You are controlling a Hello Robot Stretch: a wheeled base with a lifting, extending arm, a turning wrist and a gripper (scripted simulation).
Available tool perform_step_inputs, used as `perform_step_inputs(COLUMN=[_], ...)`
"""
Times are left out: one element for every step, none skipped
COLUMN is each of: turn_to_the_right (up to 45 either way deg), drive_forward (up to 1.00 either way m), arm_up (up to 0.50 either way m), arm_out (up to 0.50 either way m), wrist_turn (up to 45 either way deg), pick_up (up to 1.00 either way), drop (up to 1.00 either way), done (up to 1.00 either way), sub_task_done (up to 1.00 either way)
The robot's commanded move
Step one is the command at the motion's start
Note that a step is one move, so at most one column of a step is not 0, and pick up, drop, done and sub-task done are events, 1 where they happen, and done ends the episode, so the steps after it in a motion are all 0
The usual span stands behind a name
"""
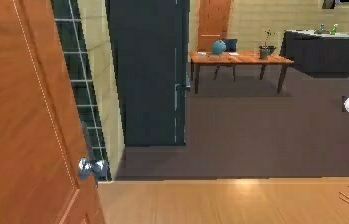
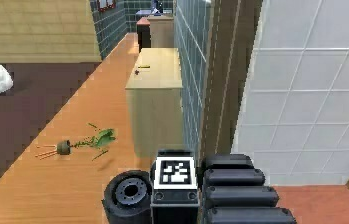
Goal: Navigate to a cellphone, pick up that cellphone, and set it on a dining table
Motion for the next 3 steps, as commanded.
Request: perform_step_inputs(turn_to_the_right=[18.0,0.0,3.0], drive_forward=[0.00,1.00,0.00], arm_up=[0.00,0.00,0.00], arm_out=[0.00,0.00,0.00], wrist_turn=[0.0,0.0,0.0], pick_up=[0.00,0.00,0.00], drop=[0.00,0.00,0.00], done=[0.00,0.00,0.00], sub_task_done=[0.00,0.00,0.00])
